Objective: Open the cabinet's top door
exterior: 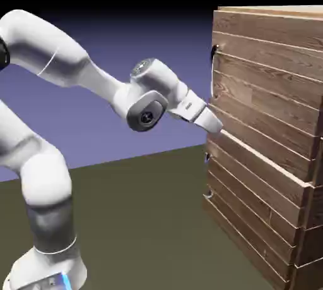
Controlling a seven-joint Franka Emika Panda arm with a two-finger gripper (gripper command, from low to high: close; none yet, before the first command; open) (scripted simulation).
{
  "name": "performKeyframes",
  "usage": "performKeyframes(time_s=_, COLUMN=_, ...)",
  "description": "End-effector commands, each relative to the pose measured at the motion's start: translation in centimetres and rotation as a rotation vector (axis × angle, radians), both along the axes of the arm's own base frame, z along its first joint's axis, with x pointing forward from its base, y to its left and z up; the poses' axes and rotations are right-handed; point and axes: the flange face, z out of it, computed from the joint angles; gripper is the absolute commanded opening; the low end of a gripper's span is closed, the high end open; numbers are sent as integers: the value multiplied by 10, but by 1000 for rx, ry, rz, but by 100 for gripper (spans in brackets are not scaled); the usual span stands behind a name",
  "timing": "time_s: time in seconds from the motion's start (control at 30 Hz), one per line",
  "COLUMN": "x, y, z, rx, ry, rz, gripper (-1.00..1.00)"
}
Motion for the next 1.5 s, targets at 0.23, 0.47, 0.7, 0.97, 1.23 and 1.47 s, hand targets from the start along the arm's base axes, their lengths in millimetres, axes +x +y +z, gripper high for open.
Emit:
performKeyframes(time_s=0.23, x=-14, y=-13, z=42, rx=45, ry=-95, rz=-58, gripper=0)
performKeyframes(time_s=0.47, x=-30, y=-16, z=70, rx=77, ry=-185, rz=-89, gripper=0)
performKeyframes(time_s=0.7, x=-45, y=-9, z=89, rx=98, ry=-282, rz=-102, gripper=0)
performKeyframes(time_s=0.97, x=-56, y=7, z=99, rx=105, ry=-398, rz=-100, gripper=0)
performKeyframes(time_s=1.23, x=-59, y=30, z=98, rx=91, ry=-518, rz=-86, gripper=0)
performKeyframes(time_s=1.47, x=-53, y=52, z=86, rx=61, ry=-622, rz=-70, gripper=0)
